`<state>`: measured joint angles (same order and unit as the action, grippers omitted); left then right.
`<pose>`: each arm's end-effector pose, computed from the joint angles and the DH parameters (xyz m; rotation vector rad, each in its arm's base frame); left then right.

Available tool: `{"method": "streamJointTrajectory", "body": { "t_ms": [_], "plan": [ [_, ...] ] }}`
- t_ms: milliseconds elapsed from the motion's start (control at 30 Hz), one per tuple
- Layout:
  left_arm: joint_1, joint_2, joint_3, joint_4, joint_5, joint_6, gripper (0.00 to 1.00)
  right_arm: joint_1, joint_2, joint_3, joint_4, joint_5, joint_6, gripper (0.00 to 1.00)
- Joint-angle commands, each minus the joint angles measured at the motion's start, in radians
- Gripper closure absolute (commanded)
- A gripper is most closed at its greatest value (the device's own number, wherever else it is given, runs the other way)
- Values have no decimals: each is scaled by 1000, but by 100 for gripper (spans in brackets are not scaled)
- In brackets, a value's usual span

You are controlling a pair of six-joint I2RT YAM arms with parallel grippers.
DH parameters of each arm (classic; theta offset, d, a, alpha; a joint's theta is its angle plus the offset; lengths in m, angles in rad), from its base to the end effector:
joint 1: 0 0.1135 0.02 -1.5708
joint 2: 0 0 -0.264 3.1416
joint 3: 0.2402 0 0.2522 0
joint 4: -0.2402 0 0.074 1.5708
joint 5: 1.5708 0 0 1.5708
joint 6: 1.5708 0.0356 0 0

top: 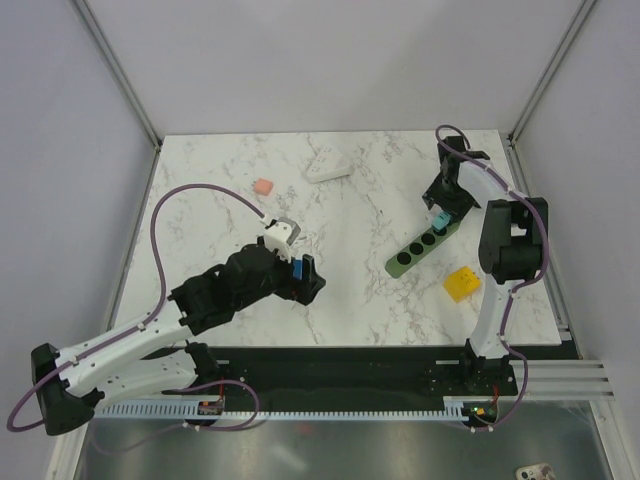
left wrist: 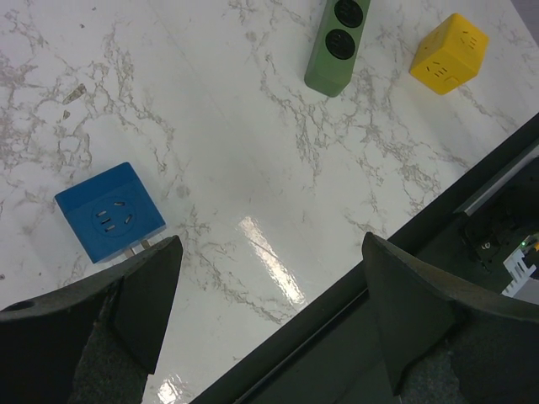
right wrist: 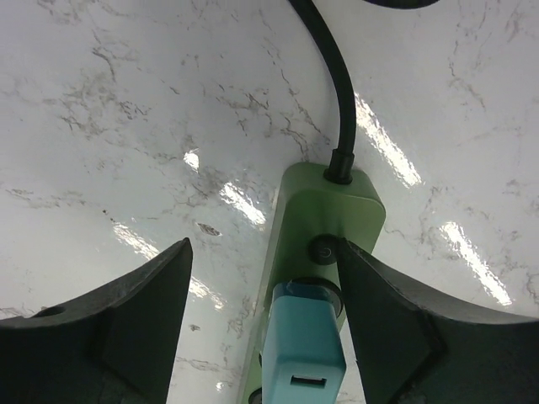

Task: Insert the plug

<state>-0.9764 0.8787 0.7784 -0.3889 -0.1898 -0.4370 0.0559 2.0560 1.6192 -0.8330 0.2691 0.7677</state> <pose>0.1161 -0.1598 0.3007 0.4475 2.0730 -0.6723 0.4225 0.0142 0.1943 1.0129 2.5624 -0.1745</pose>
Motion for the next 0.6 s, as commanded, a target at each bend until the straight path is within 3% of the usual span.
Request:
{"method": "streamJointTrajectory", "body": {
  "t_ms": [0, 367, 567],
  "plan": [
    [2, -26, 4, 16, -13, -11, 6, -4, -62, 65, 29, -16, -48, 23],
    [2, -66, -19, 21, -11, 7, 6, -18, -82, 142, -178, -30, -36, 35],
    [2, -102, -19, 21, 9, 12, 5, -27, -86, 228, -287, 13, -22, 36]
  ]
}}
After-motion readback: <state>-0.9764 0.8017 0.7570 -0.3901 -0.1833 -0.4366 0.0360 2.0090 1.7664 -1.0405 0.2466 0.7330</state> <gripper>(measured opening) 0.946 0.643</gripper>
